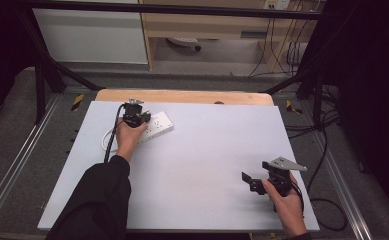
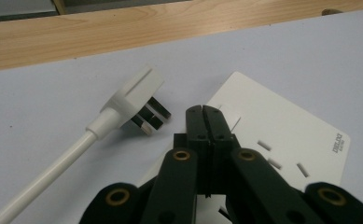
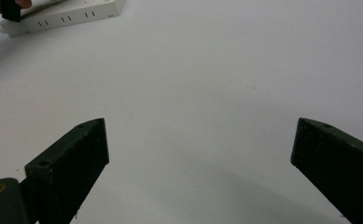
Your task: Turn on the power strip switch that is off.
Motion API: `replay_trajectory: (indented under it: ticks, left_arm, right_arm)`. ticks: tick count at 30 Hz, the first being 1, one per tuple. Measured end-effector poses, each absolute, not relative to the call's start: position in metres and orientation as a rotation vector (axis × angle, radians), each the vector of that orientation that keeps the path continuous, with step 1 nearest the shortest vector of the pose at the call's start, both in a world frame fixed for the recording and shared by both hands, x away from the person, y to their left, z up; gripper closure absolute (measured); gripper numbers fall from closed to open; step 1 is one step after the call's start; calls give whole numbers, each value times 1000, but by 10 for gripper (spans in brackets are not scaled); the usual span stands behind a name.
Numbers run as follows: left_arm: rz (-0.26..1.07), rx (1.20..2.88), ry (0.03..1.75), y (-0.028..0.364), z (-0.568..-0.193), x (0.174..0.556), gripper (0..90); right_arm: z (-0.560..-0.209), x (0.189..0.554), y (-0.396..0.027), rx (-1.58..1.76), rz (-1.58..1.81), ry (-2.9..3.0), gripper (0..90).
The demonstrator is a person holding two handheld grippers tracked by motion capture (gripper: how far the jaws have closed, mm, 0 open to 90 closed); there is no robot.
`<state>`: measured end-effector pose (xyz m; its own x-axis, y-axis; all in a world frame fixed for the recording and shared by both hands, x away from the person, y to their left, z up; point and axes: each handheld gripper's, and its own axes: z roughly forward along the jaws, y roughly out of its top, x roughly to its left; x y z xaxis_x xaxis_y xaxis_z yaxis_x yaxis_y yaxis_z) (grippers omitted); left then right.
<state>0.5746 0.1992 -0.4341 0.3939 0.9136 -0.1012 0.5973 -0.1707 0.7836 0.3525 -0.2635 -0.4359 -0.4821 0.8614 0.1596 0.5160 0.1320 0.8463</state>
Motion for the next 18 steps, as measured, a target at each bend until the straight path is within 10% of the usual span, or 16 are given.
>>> replay_trajectory:
  ticks: [18]
  left_arm:
    - [543,1870,1258,197,-433,571,900]
  right_arm:
    - [-436,353,-263,1328,1289,2051,46]
